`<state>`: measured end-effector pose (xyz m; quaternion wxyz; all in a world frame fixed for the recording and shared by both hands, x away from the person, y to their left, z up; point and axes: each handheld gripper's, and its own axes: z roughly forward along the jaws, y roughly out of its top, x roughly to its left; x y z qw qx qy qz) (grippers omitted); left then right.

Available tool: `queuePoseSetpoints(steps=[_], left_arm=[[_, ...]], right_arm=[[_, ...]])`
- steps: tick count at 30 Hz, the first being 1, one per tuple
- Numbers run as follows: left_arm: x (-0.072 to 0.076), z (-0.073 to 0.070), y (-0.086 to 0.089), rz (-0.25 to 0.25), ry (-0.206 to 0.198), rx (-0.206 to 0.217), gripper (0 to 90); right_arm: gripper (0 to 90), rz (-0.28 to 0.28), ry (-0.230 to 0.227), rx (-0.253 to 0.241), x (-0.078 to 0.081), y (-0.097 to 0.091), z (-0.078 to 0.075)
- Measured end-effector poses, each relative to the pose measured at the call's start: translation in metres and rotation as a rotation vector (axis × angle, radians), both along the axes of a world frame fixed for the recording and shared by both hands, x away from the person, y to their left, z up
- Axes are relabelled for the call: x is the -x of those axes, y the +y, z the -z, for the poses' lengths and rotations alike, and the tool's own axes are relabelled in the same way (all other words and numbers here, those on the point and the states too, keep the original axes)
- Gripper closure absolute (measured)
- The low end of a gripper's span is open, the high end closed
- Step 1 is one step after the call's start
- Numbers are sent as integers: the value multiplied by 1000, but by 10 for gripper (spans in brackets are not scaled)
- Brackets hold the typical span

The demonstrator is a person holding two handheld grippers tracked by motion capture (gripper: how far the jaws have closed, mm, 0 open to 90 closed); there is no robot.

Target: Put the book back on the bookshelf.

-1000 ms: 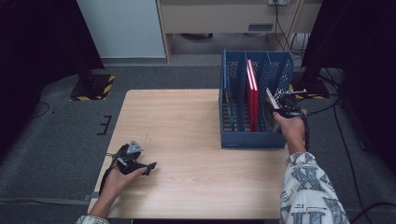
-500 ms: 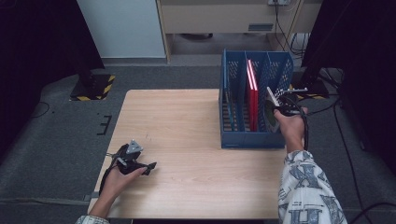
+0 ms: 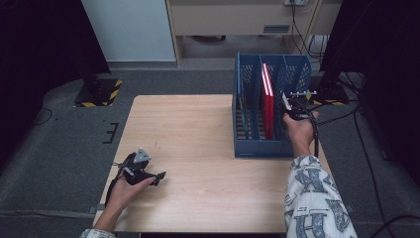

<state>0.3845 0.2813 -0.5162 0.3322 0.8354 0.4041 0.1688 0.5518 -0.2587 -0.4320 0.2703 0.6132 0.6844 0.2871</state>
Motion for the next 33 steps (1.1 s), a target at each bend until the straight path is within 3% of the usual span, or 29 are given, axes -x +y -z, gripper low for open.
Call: queuePoseSetpoints(steps=[4,17,19,23,33], left_arm=[[0,-1,1,-2,0,0,38],[1,-2,0,-1,-5,3,38],[1,-3,0,-1,-6,4,38],[1,-3,0,0,-7,4,38],[0,-2,0,-2,-8,5,39]], right_arm=[[759,-14,2,24,1,4,1],[649,-35,-6,5,8,5,-3],[658,-34,-5,6,9,5,-3],[757,-35,-5,32,10,4,-3],[762,11,-20,74,7,1,-3]])
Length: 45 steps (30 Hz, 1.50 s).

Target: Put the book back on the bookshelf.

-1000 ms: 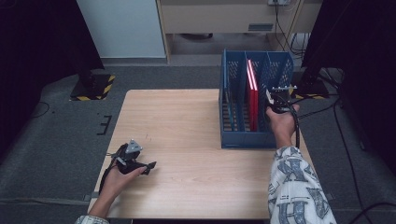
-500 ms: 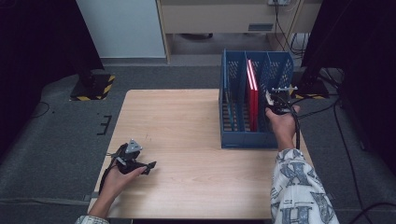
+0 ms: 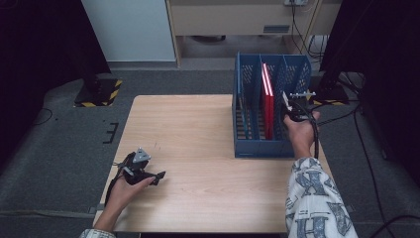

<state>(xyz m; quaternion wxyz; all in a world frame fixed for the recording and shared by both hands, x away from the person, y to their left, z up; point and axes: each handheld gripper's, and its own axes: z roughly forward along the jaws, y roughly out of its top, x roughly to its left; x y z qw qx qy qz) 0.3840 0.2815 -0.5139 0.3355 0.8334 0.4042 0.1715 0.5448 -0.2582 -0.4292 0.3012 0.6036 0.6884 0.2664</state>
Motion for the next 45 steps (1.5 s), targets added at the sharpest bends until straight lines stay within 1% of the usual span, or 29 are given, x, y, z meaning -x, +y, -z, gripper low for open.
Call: queuePoseSetpoints(steps=[3,4,6,9,11,13,17,20,23,25,27,34,35,37,38,41,45], left_arm=[[0,0,0,0,0,0,39],[0,0,0,0,0,0,39],[0,0,0,0,1,0,39],[0,0,0,2,1,-1,39],[0,0,0,1,0,1,39],[0,-1,0,-1,-1,1,39],[0,-1,0,-2,-1,1,39],[0,-2,-1,1,-2,-2,39],[1,-2,-1,0,-4,-1,39],[1,-3,0,-1,-4,-2,39],[1,-3,0,-4,-4,2,39],[1,-3,0,-4,-6,3,39],[1,-3,0,-4,-6,2,39],[1,-3,0,-5,-5,2,39],[1,-3,0,-5,-5,2,39],[1,-3,0,-7,-5,2,38],[1,-3,1,-9,-6,3,38]], right_arm=[[763,10,-3,35,-1,1,0],[762,12,-3,40,-2,1,0],[762,6,-1,34,-2,2,0],[758,-9,1,50,-1,5,1],[746,-21,-1,51,0,6,2],[723,-25,-4,35,1,7,1],[680,-33,-13,19,4,8,0],[660,-42,-10,2,6,8,-2],[644,-49,-11,0,8,8,-2],[625,-47,-12,-12,9,9,-2],[609,-46,-11,-8,10,9,-3],[552,-39,-14,-21,15,4,-6],[540,-36,-15,-28,16,3,-7],[517,-38,-22,-32,18,0,-8],[501,-34,-25,-43,18,0,-9],[453,-45,-32,-49,20,-1,-10],[407,-65,-59,-69,24,-2,-13]])
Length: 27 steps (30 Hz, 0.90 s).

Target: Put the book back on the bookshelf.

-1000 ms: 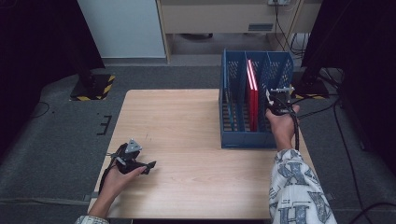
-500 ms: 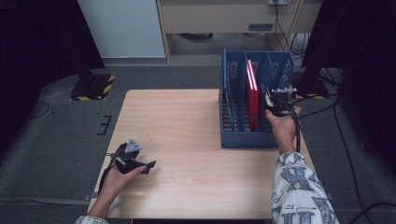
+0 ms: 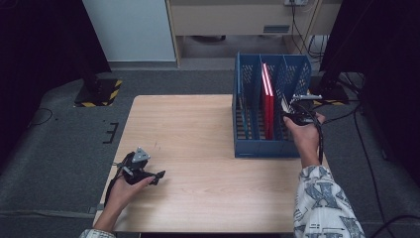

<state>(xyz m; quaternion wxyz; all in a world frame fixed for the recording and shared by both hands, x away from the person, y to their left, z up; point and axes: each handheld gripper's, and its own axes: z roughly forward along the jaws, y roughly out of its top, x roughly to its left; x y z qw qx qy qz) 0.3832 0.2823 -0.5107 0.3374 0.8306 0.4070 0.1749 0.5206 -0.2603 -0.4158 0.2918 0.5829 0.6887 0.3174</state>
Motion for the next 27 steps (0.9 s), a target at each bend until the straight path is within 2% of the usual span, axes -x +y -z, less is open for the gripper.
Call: queuePoseSetpoints(steps=[14,24,27], left_arm=[[0,0,0,-1,3,-1,34],[0,1,0,-2,7,1,31],[0,1,1,-4,7,2,31]], right_arm=[[246,-16,-67,-49,8,-3,-4],[142,-34,-58,-84,12,-1,-6],[128,-37,-69,-101,14,-1,-8]])
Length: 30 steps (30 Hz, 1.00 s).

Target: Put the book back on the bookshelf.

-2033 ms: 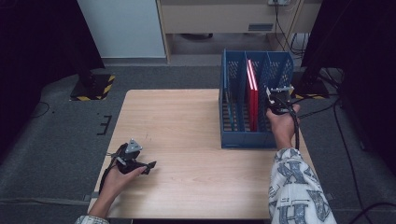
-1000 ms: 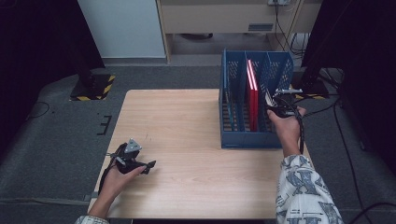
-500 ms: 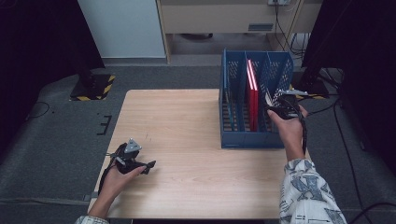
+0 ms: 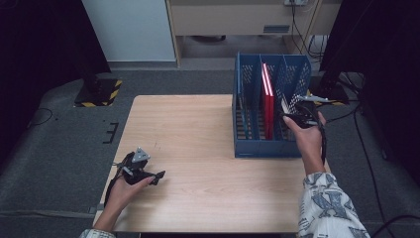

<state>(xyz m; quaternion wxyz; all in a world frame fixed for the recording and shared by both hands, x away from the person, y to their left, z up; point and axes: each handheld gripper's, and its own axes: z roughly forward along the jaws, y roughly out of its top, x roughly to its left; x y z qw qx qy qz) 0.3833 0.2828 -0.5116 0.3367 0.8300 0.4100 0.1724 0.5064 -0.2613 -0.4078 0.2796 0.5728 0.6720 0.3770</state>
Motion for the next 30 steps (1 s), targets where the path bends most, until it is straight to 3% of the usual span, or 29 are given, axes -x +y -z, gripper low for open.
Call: queuePoseSetpoints(steps=[15,30], left_arm=[[0,0,-1,1,3,-4,31],[1,1,-3,3,4,-3,30]], right_arm=[[101,-44,-47,-32,20,0,-9],[90,-120,-78,-65,55,13,-10]])
